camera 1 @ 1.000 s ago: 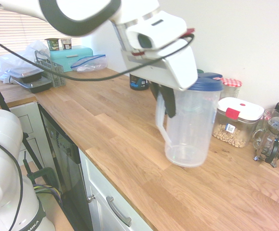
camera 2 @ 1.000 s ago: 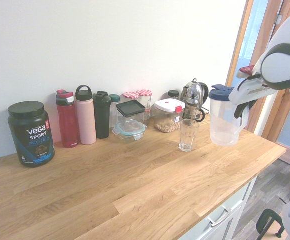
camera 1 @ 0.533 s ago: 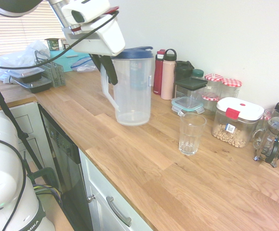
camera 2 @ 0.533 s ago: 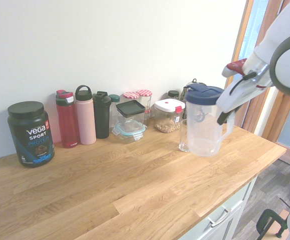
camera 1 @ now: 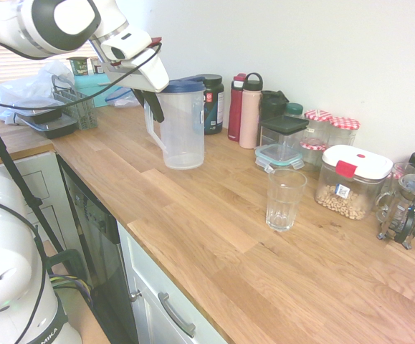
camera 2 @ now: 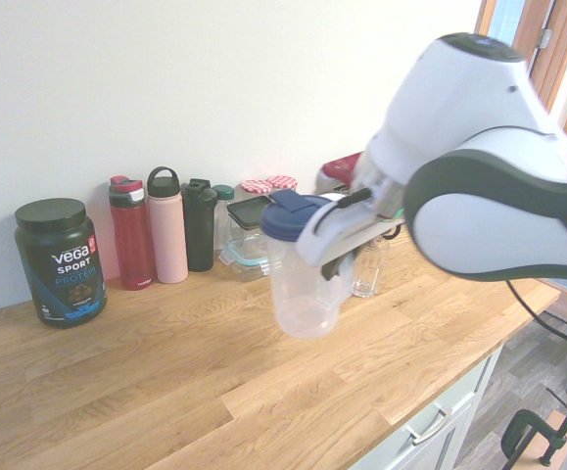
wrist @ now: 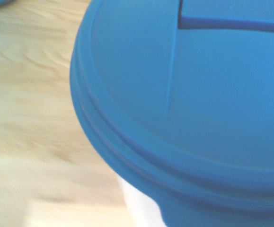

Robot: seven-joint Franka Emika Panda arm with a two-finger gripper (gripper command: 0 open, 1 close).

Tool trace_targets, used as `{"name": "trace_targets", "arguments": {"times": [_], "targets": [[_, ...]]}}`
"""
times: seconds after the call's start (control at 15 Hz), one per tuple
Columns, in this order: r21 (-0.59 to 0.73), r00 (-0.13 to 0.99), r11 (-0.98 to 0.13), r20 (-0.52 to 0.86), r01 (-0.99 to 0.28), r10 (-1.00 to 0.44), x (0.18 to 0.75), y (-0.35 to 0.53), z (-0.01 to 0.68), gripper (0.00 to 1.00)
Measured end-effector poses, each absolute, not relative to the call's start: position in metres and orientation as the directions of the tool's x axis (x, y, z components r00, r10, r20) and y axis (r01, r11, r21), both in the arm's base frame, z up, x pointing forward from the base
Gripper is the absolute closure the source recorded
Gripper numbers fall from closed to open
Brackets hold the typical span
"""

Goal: Pour me some water

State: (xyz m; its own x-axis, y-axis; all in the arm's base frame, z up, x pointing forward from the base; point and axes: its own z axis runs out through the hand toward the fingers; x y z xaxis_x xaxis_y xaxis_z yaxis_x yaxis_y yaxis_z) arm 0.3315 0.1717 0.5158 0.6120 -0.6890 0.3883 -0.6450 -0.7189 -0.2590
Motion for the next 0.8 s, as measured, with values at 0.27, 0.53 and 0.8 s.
{"name": "trace_targets", "arguments": {"times": [0.27,0.53,0.8], "targets": [[-0.277,0.635,-0.718,0.339,-0.638,-0.695,0.367,0.214,0.506,1.0],[-0.292,0.771,-0.841,0.342,-0.456,-0.537,0.389,0.23,0.485,1.0],[-0.258,0.82,-0.896,0.37,-0.362,-0.438,0.404,0.22,0.471,1.0]]}}
